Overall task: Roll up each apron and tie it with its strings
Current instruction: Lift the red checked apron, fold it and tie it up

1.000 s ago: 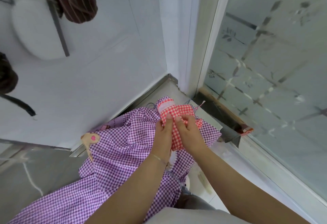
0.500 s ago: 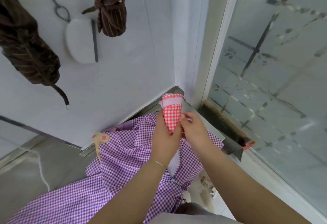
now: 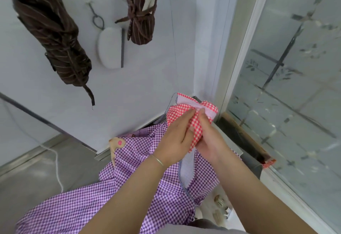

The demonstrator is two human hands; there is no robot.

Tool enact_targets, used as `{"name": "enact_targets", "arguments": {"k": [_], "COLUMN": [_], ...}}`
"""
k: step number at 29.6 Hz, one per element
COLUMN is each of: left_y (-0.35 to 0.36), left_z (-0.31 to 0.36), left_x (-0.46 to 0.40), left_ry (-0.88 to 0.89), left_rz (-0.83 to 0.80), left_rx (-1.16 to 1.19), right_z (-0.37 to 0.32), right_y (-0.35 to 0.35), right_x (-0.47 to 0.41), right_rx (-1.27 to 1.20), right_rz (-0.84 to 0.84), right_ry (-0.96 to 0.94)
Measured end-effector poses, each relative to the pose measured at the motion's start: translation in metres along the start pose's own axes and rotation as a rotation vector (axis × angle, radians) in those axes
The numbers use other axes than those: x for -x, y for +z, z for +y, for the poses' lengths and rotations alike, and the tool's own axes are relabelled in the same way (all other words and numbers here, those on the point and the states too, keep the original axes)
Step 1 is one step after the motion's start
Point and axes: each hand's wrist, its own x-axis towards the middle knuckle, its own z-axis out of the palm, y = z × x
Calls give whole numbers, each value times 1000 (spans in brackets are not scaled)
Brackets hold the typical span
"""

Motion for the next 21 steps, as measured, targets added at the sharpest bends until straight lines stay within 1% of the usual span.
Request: {"name": "enact_targets", "arguments": {"k": [2, 3, 5, 6, 7, 8, 9, 10, 11, 12, 13, 14, 15, 16, 21], "left_y": [0, 1, 4, 6, 10, 12, 15, 15, 14, 13, 10, 8, 4, 2, -12], "left_z": [-3, -5, -10, -13, -12, -8, 0, 7, 12, 13, 14, 12, 9, 3, 0], "left_x": [-1, -1, -1, -1, -1, 1, 3, 4, 4, 5, 7, 9, 11, 11, 8], "left_ry": [-75, -86, -41, -29, -72, -198, -376, -550, -689, -820, -921, -959, -949, -928, -922], "left_rz": [30, 63, 187, 285, 387, 469, 519, 536, 513, 425, 329, 261, 242, 259, 314], "left_rx": [123, 130, 38, -35, -59, -8, 149, 387, 672, 950, 1146, 1233, 1261, 1248, 1042], "right_z": [1, 1, 2, 2, 3, 5, 7, 9, 12, 15, 16, 16, 15, 13, 6], "right_y": [0, -1, -2, -2, -2, 0, 0, 0, 0, -1, -2, -3, -4, -6, -14], "right_x": [0, 0, 0, 1, 1, 0, -2, -3, -5, -5, -6, -5, -6, -7, -15], "right_rx": [33, 54, 80, 83, 87, 101, 115, 124, 136, 158, 189, 216, 247, 291, 652], "right_rz": [10, -5, -36, -38, -21, 15, 70, 121, 161, 194, 222, 236, 244, 258, 389], "right_ry": [-64, -114, -201, -231, -260, -281, -293, -298, -303, -308, -315, -324, -337, -348, -407]}}
